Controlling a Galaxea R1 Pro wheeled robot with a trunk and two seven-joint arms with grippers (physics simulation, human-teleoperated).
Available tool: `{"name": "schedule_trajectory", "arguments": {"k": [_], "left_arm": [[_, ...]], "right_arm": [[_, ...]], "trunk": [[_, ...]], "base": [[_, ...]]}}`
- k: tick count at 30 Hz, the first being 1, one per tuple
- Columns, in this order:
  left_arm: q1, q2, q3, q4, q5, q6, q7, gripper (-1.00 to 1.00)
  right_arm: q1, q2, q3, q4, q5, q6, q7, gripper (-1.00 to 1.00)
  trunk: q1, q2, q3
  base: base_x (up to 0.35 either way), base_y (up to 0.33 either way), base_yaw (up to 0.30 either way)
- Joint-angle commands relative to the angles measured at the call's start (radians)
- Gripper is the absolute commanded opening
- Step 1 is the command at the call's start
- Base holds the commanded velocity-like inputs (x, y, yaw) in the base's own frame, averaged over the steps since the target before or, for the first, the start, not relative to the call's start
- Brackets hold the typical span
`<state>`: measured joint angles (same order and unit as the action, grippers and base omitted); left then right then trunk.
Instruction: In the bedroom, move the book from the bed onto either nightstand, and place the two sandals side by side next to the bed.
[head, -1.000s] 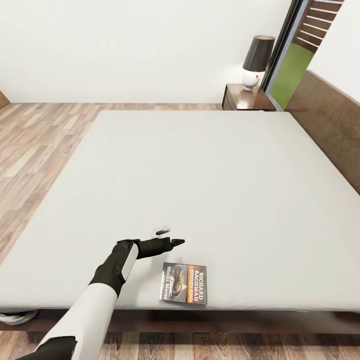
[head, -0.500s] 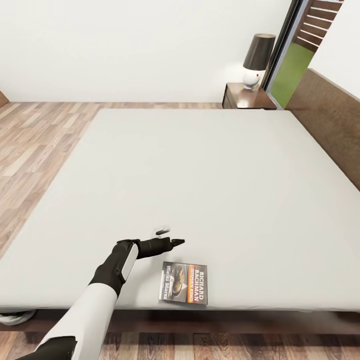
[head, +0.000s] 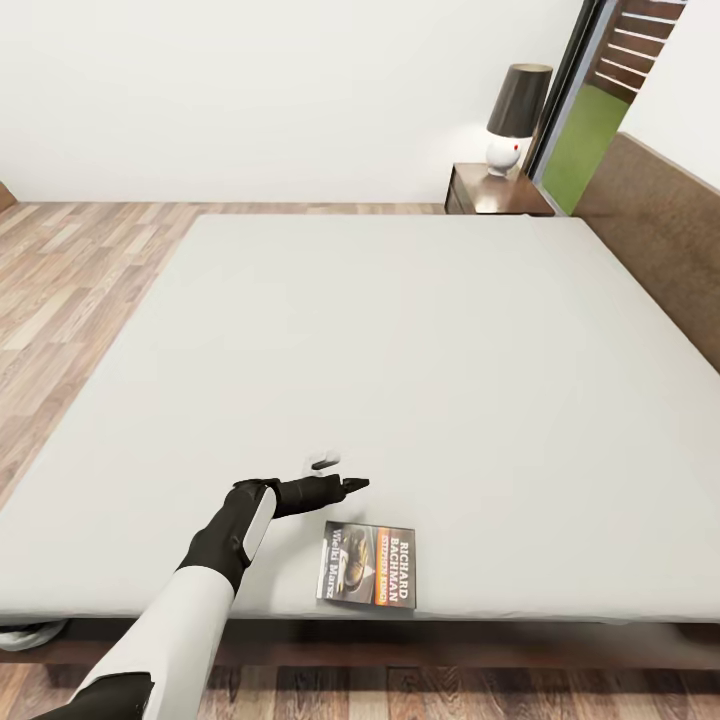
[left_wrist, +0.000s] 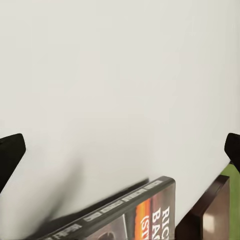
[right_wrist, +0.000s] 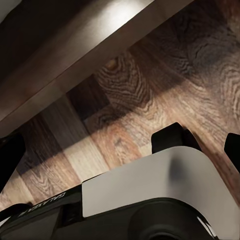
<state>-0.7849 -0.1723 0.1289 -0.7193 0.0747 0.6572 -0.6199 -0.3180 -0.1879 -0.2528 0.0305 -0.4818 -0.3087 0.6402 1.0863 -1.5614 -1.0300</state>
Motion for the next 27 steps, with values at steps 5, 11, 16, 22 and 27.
{"name": "schedule_trajectory", "arguments": {"k": [5,11,16,22,27], "left_arm": [[0.000,-0.001,0.005,0.000,0.005,0.009,-0.001,1.00],[0.000,-0.001,0.005,0.000,0.005,0.009,-0.001,1.00],[-0.001,-0.001,0.005,0.000,0.005,0.009,-0.001,1.00],[-0.001,-0.001,0.005,0.000,0.005,0.009,0.000,1.00],[-0.001,-0.001,0.005,0.000,0.005,0.009,0.000,1.00]], "right_arm": [[-0.001,0.000,-0.008,0.003,0.003,-0.003,0.006,1.00],[-0.001,-0.001,-0.008,0.003,0.003,-0.004,0.006,1.00],[-0.001,0.000,-0.008,0.003,0.003,-0.003,0.006,1.00],[-0.001,0.000,-0.008,0.003,0.003,-0.004,0.006,1.00],[-0.001,-0.001,-0.008,0.003,0.003,-0.004,0.006,1.00]], "trunk": [[0.019,-0.036,-0.016],[0.019,-0.036,-0.016],[0.019,-0.036,-0.016],[0.031,-0.057,-0.026],[0.038,-0.071,-0.032]], "base": [[0.000,0.000,0.000],[0.000,0.000,0.000],[0.000,0.000,0.000],[0.000,0.000,0.000],[0.000,0.000,0.000]]}}
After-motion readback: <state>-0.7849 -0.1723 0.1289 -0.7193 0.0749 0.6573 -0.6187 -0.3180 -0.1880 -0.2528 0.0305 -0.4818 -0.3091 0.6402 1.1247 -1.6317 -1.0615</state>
